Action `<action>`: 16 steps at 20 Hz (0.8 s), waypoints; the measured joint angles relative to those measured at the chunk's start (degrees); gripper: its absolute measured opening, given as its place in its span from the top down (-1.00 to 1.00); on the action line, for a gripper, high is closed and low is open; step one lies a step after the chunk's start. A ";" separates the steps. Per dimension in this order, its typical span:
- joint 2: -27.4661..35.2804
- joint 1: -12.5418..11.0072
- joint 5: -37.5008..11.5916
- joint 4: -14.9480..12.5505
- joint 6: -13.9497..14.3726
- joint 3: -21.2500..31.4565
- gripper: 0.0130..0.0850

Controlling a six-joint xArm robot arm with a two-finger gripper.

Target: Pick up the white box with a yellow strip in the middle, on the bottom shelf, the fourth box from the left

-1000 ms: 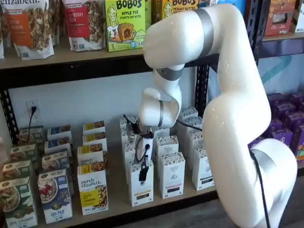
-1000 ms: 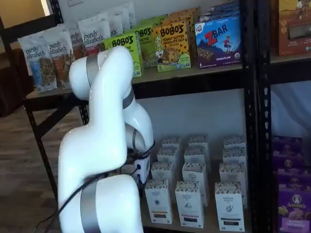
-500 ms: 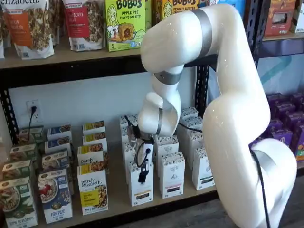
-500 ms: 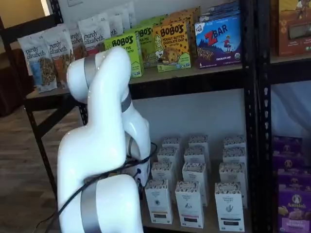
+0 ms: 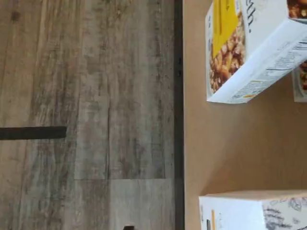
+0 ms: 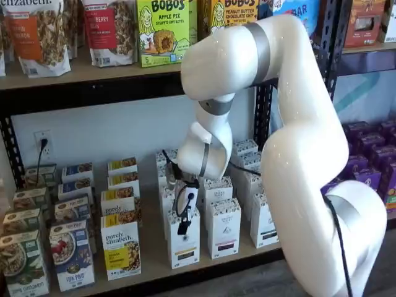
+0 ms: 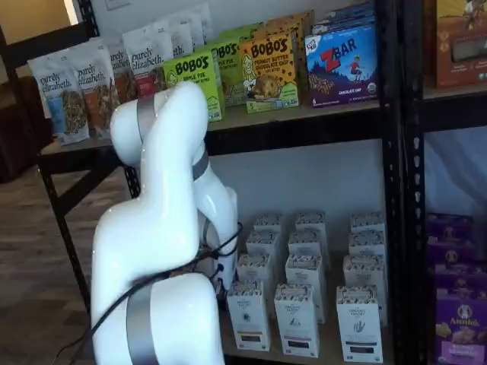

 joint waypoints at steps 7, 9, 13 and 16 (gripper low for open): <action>2.64 -0.66 0.50 -1.12 0.75 -4.06 -1.00; 3.56 -0.90 0.43 -1.99 1.38 -5.29 -1.00; 5.78 -1.76 0.67 -3.62 2.21 -8.24 -1.00; 6.87 -2.33 1.03 -4.11 2.21 -9.80 -1.00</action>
